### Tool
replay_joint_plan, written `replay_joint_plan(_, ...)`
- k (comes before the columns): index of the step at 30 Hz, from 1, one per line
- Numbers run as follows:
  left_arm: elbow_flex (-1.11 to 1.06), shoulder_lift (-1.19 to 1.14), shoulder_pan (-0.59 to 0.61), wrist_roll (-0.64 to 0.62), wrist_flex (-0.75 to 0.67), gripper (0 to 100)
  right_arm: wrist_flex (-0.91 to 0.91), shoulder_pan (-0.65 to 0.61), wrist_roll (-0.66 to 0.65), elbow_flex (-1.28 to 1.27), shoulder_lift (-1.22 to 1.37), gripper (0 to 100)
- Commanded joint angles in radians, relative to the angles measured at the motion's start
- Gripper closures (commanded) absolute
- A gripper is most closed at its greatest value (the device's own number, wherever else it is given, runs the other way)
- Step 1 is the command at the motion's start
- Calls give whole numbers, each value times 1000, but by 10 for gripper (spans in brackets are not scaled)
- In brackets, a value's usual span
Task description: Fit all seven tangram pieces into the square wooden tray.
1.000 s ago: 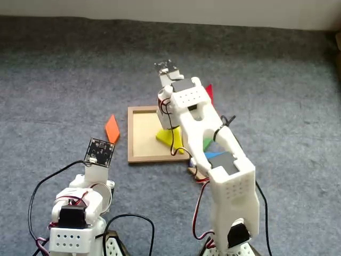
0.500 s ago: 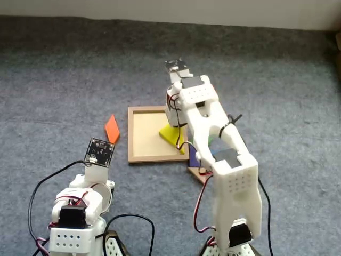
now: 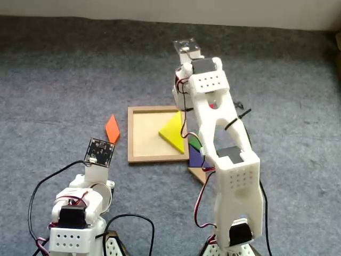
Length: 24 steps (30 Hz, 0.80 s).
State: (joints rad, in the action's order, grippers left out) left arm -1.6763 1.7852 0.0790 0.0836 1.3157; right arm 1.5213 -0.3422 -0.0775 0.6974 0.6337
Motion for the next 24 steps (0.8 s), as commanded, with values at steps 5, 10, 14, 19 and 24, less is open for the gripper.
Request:
replay_joint_plan(5, -21, 15, 8, -9, 3, 968, -35, 58, 0, 82, -16, 647)
replay_joint_plan(10, -21, 15, 8, -9, 3, 968, -202, 67, -5, -31, -16, 623)
replay_joint_plan(14, -21, 15, 8, -9, 3, 968, -245, 64, -6, -82, -18, 623)
replay_joint_plan(19, -21, 15, 8, -9, 3, 968, -269, 64, -8, -96, -16, 623)
replay_joint_plan(24, -21, 15, 8, -9, 3, 968, -331, 64, -8, -125, 48, 623)
